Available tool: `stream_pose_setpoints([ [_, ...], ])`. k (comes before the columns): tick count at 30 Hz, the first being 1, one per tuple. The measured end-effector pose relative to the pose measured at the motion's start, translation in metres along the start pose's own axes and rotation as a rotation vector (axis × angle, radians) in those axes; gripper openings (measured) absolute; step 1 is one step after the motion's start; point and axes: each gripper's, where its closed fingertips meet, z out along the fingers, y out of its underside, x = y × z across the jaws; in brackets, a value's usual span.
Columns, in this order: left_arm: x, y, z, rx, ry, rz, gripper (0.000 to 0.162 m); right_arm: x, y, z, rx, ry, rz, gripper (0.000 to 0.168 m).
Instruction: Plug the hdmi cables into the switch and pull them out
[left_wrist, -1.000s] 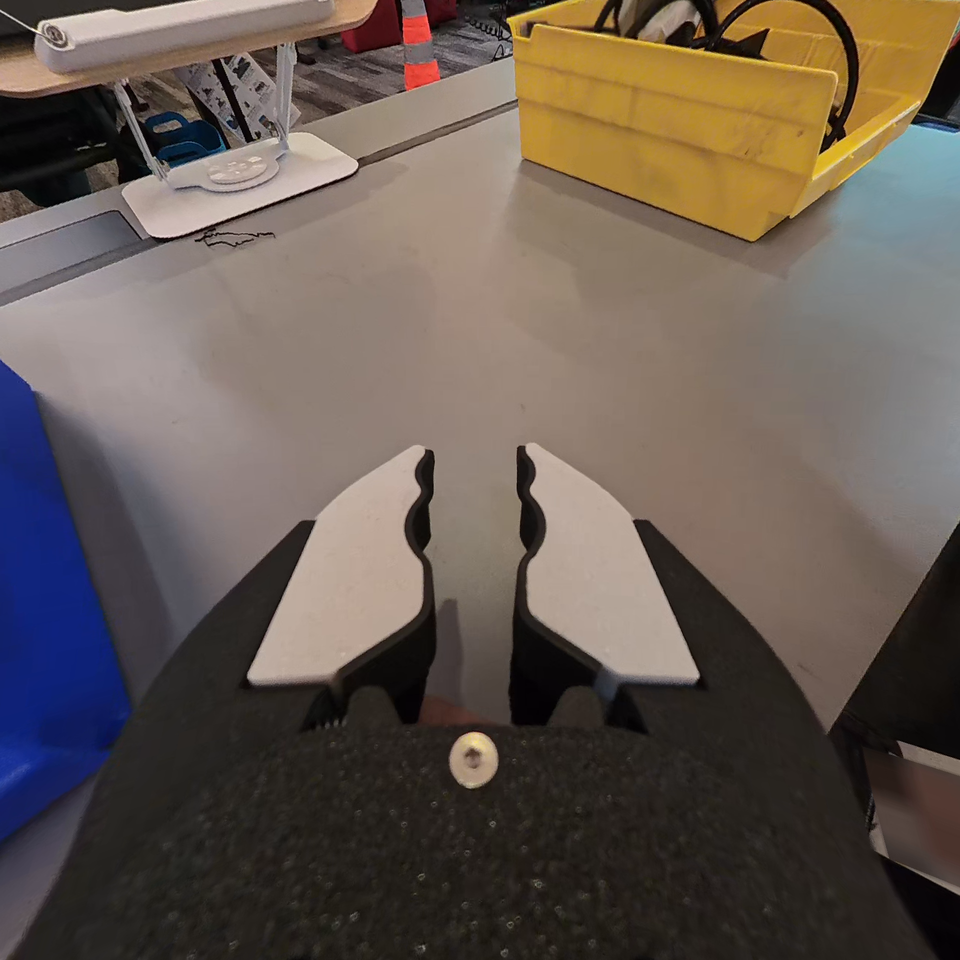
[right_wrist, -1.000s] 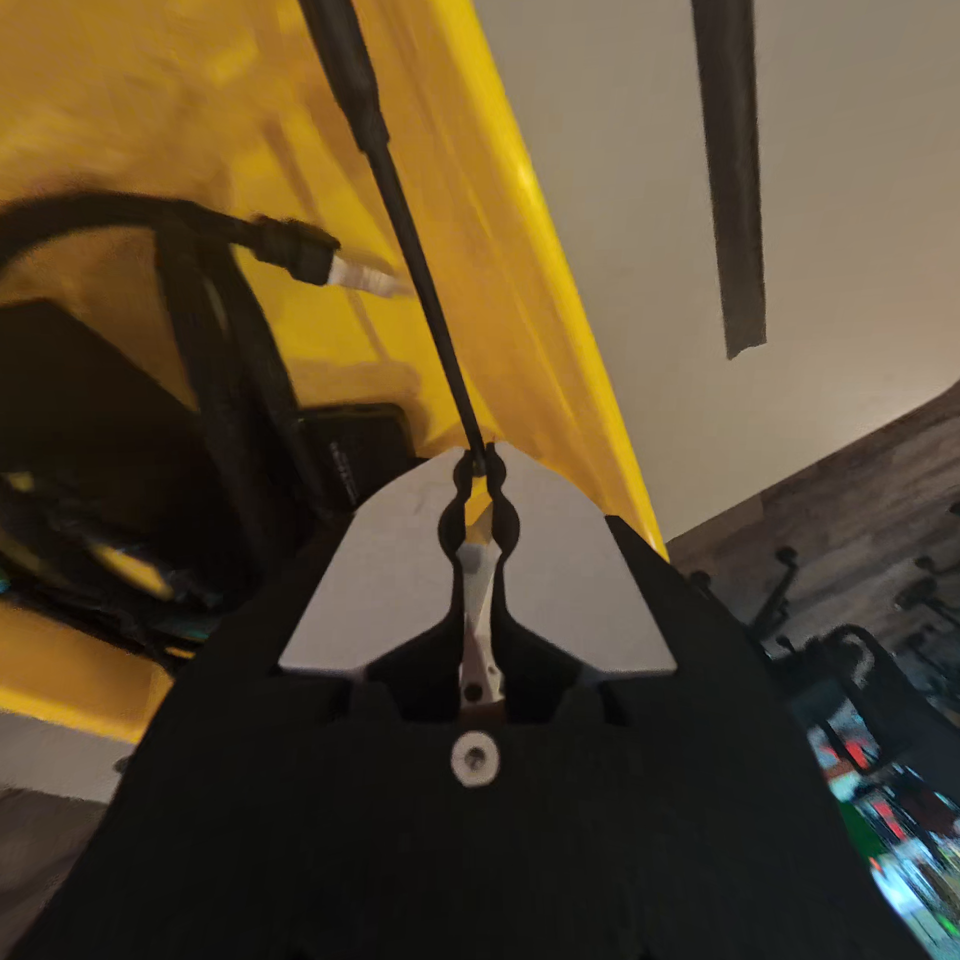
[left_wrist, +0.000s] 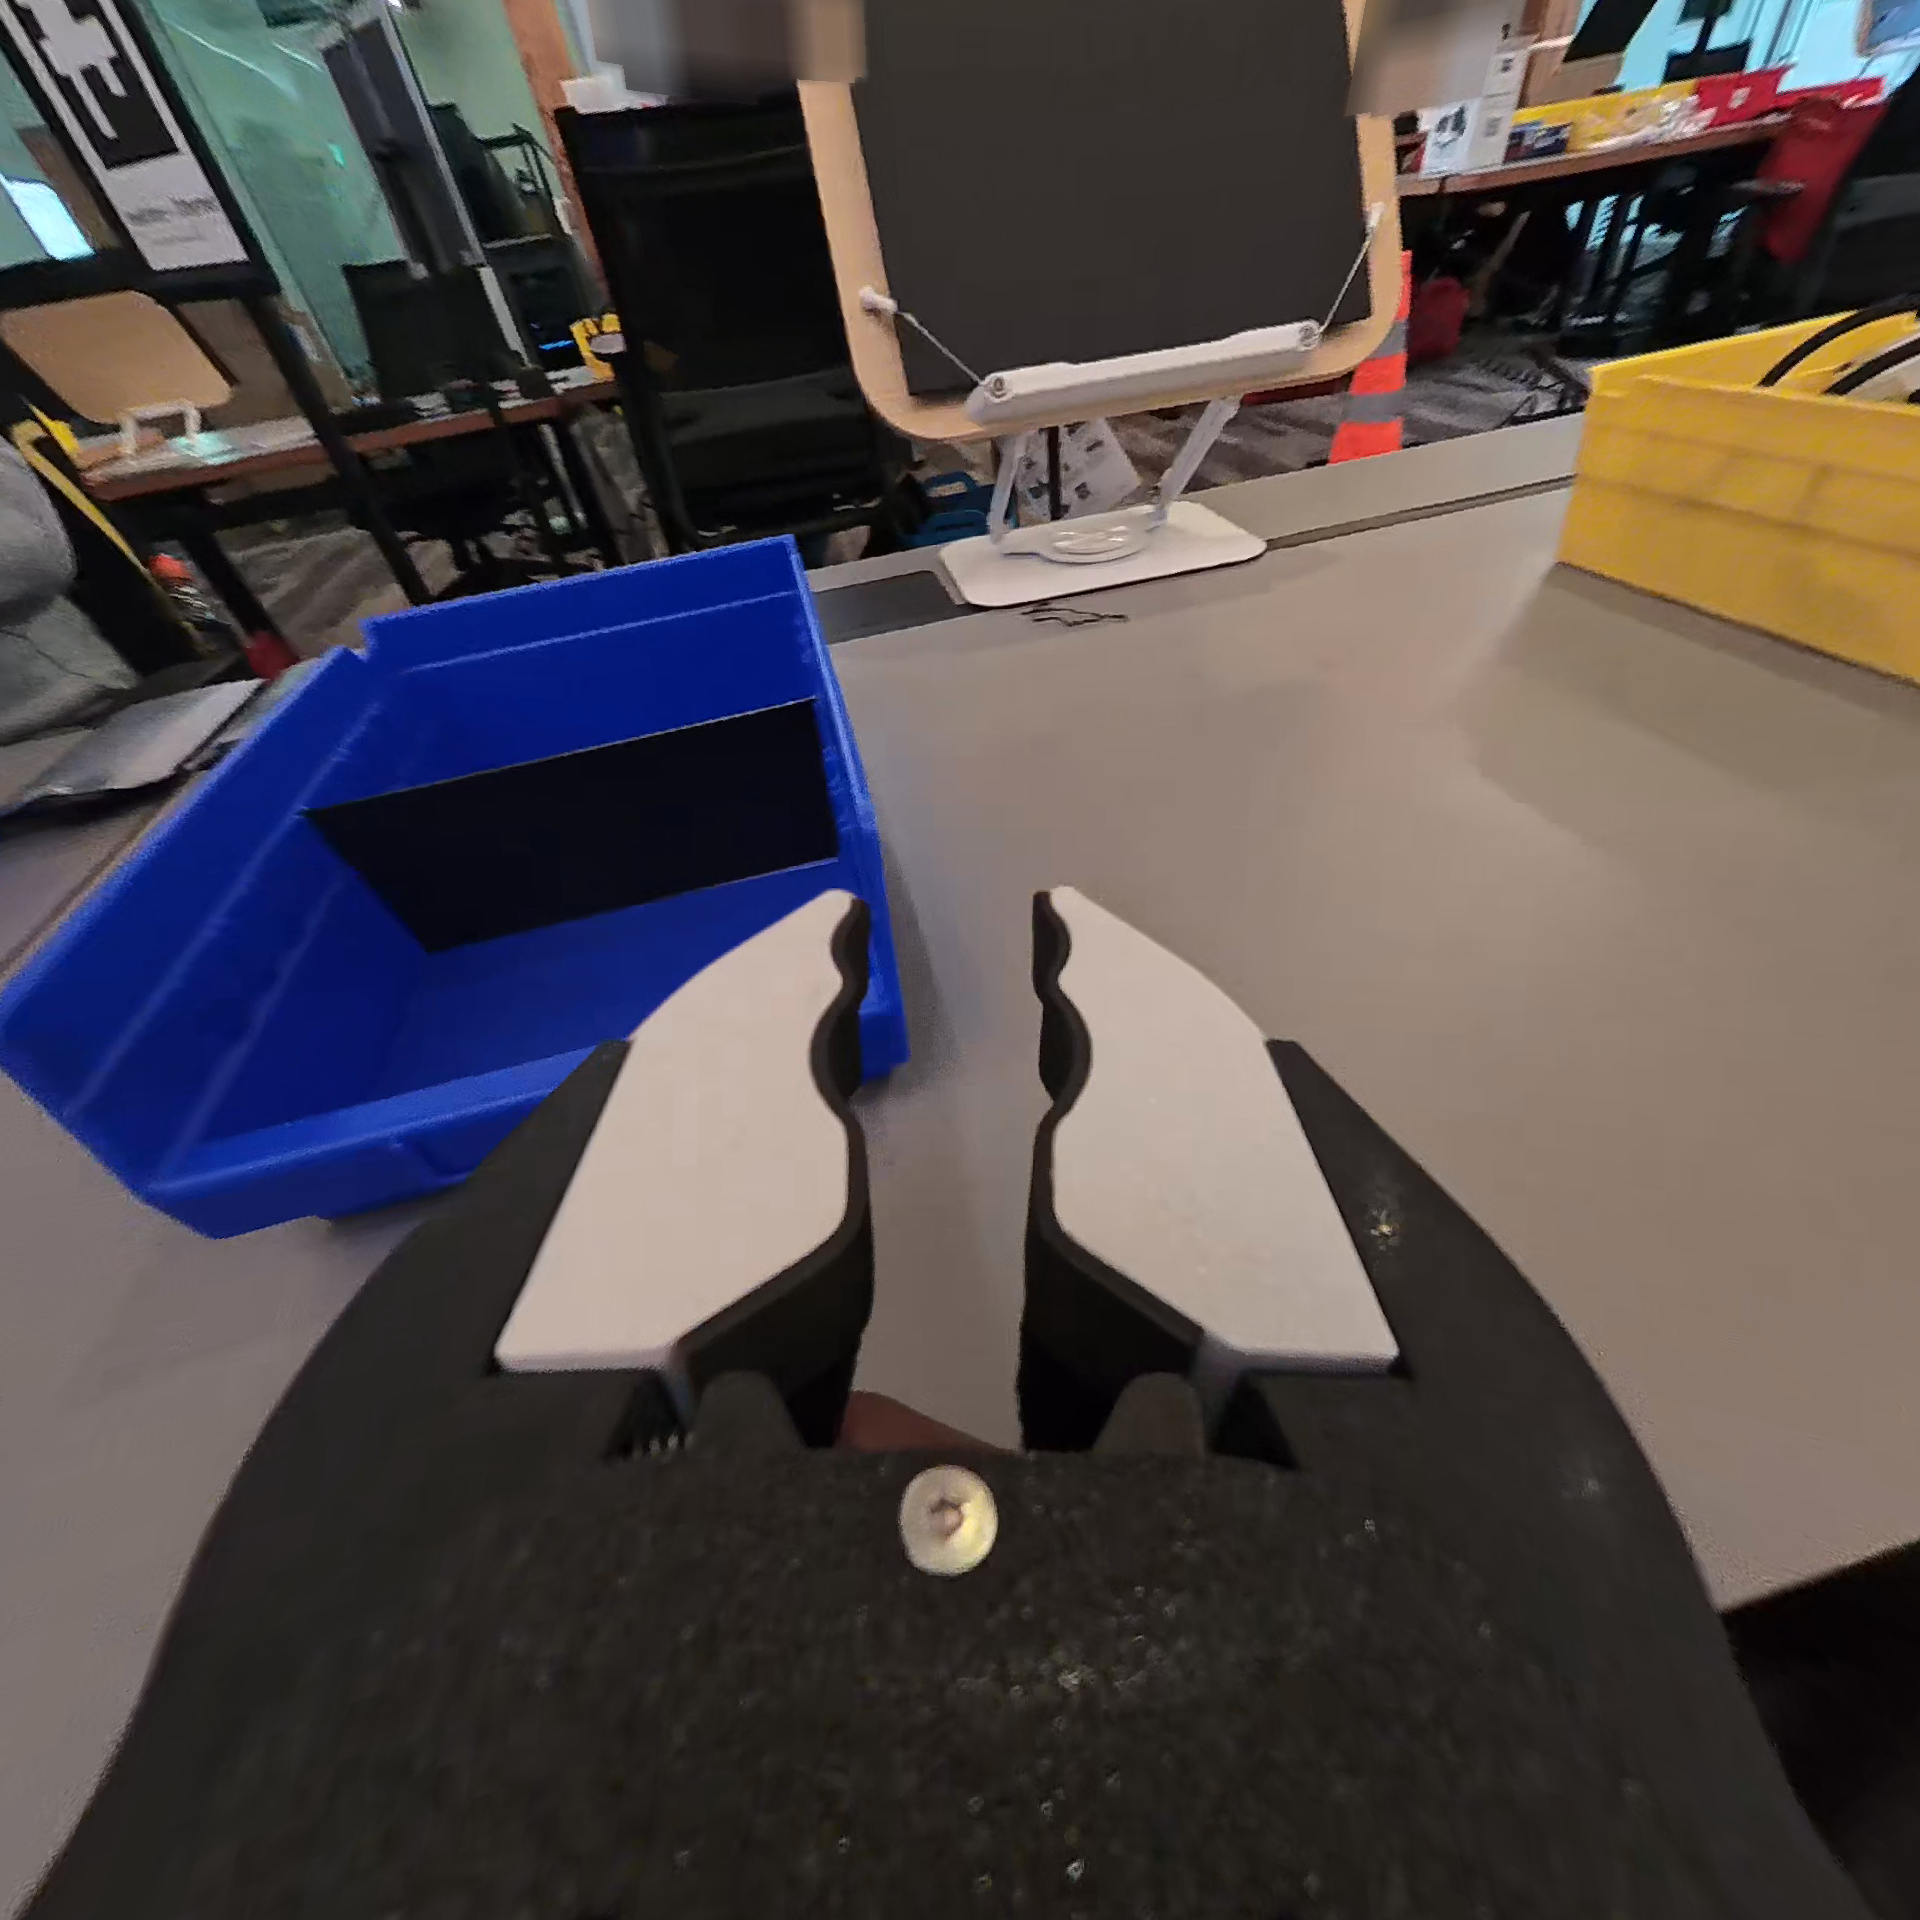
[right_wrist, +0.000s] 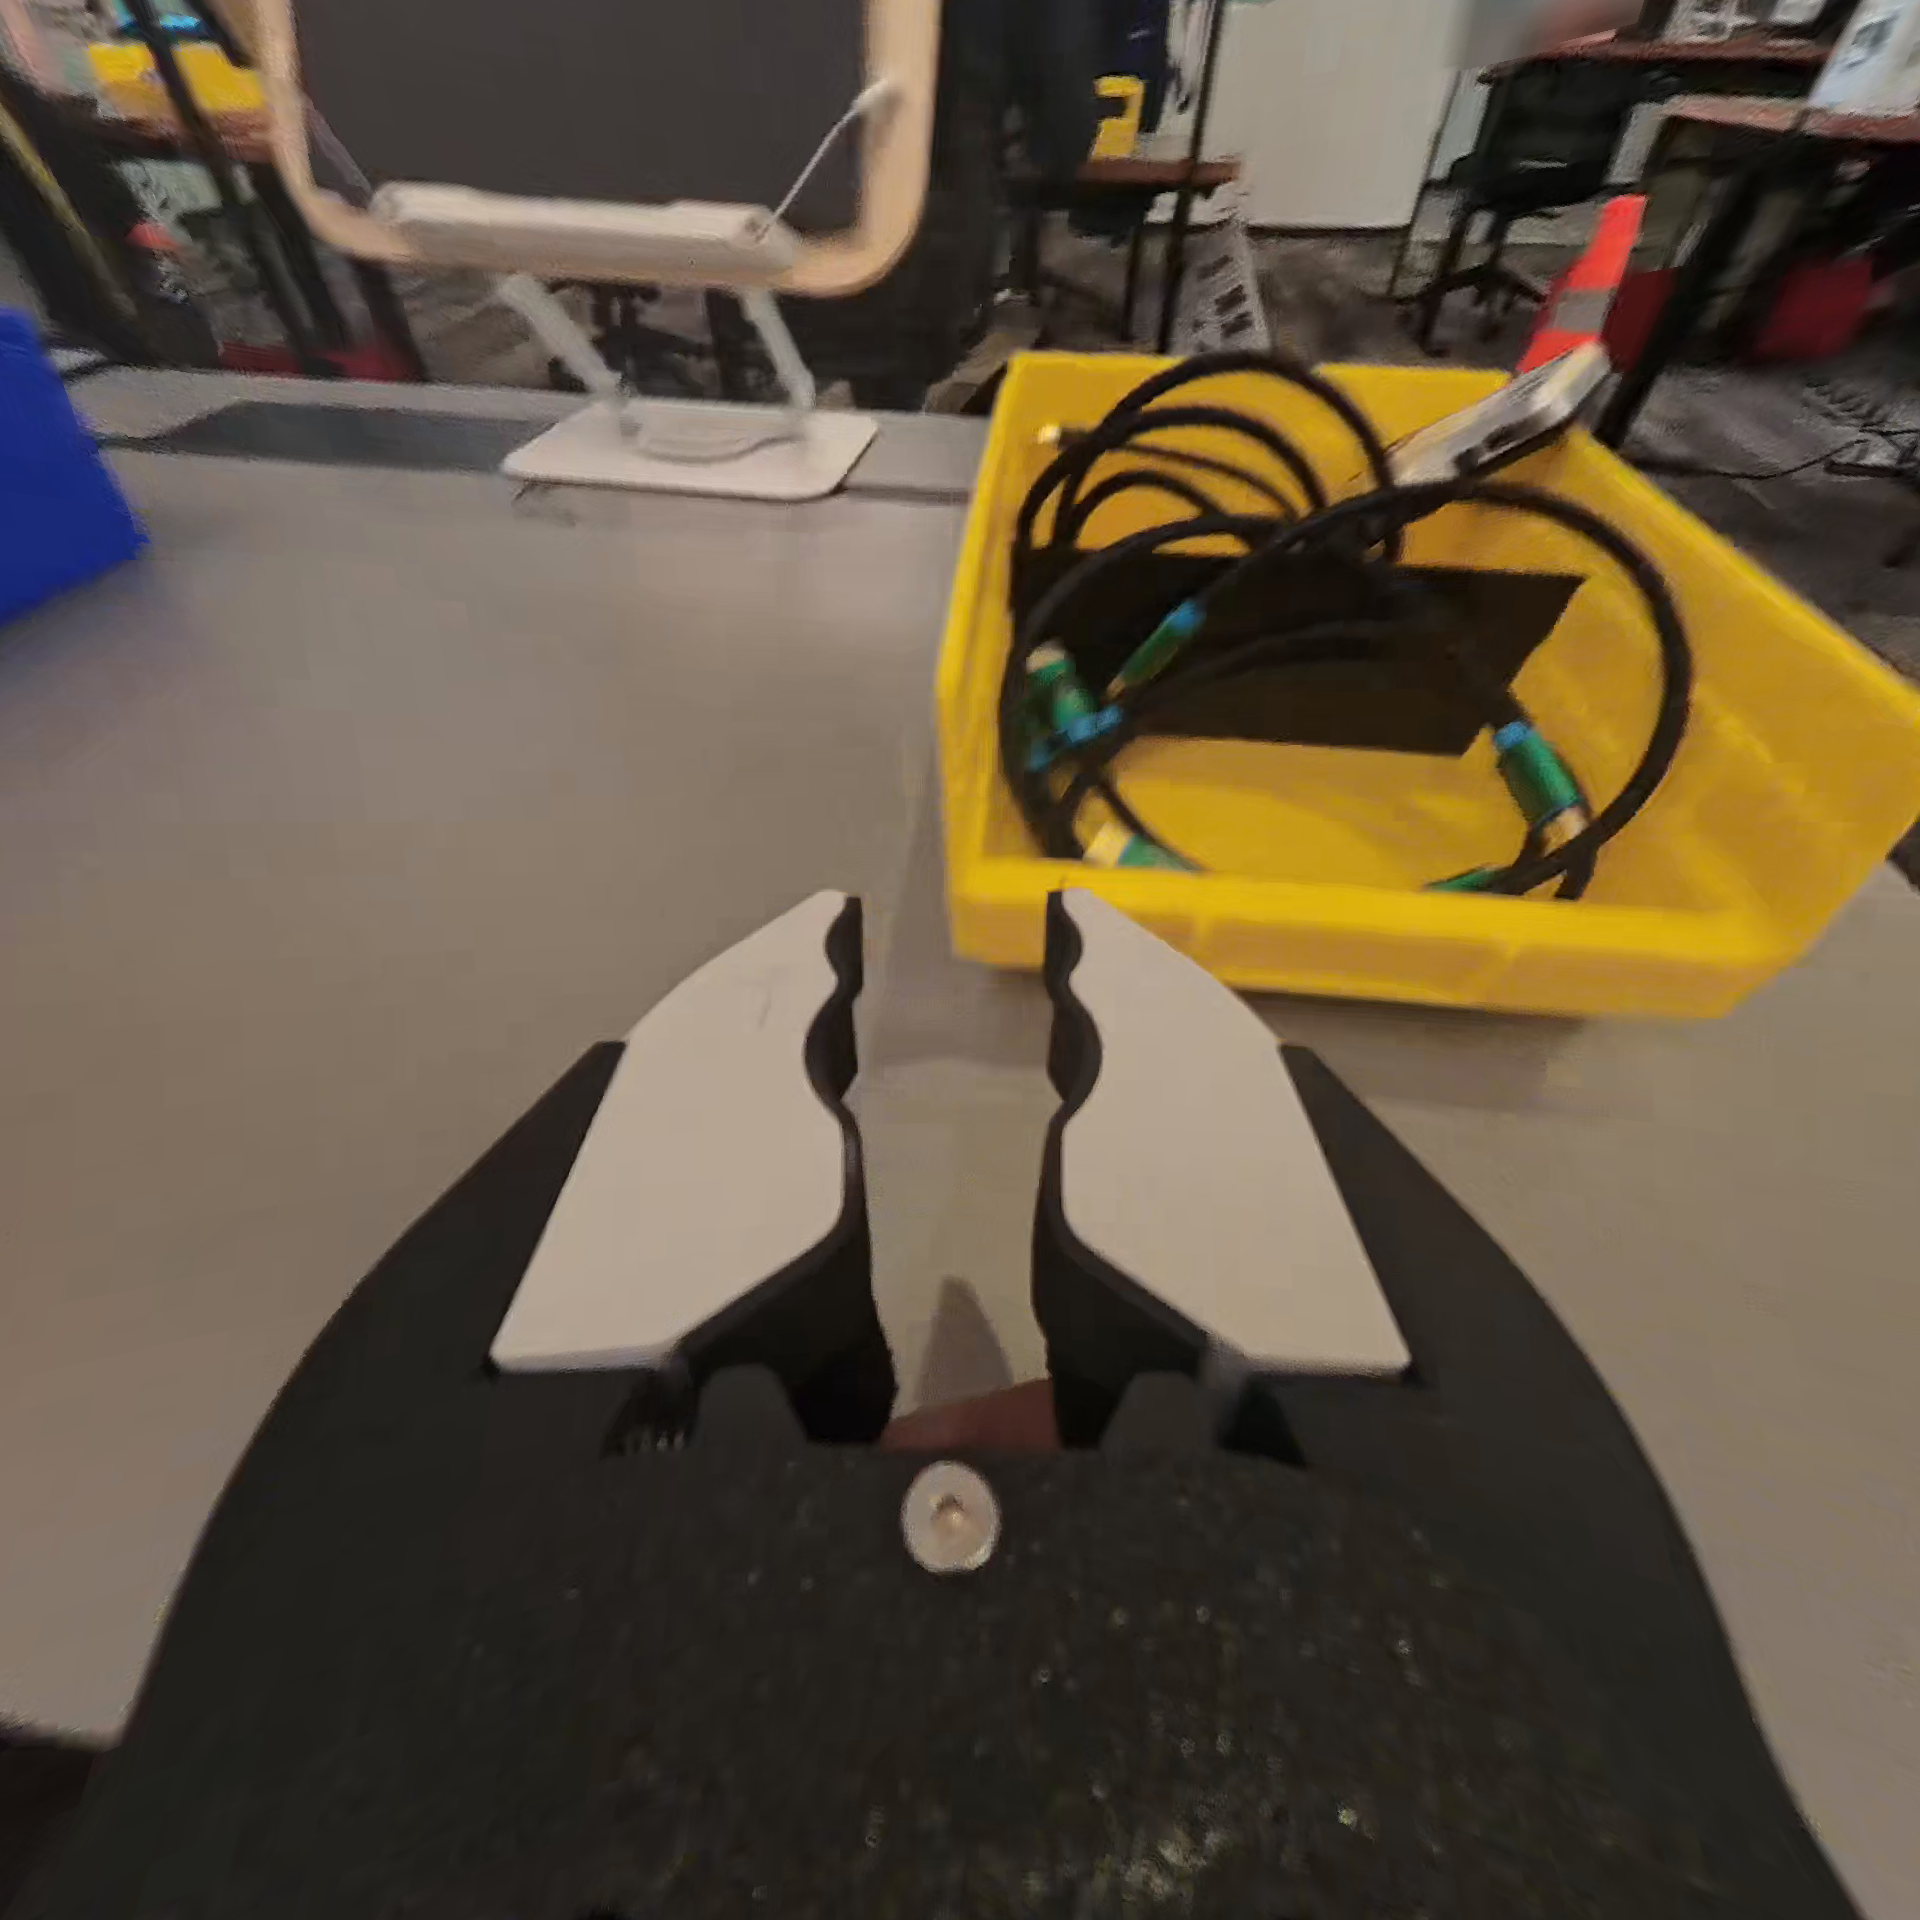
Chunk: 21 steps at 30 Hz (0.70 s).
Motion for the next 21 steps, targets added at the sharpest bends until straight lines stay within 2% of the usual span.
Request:
stream_pose_setpoints([
  [3,-0.001,0.008,0.006,-0.040,-0.009,0.010,0.029,-0.008,0.010,-0.013,0.016,0.028,-0.054,0.033],
  [7,0.006,0.011,0.007,-0.041,0.006,0.005,0.029,0.007,-0.005,-0.013,0.101,0.069,-0.072,0.033],
  [11,0.009,0.015,0.005,-0.057,0.009,0.007,0.029,0.015,0.007,-0.013,0.039,0.072,-0.041,0.033],
  [21,0.012,0.016,0.010,-0.060,0.011,0.024,0.029,0.003,0.009,-0.004,0.023,0.021,-0.049,0.032],
])
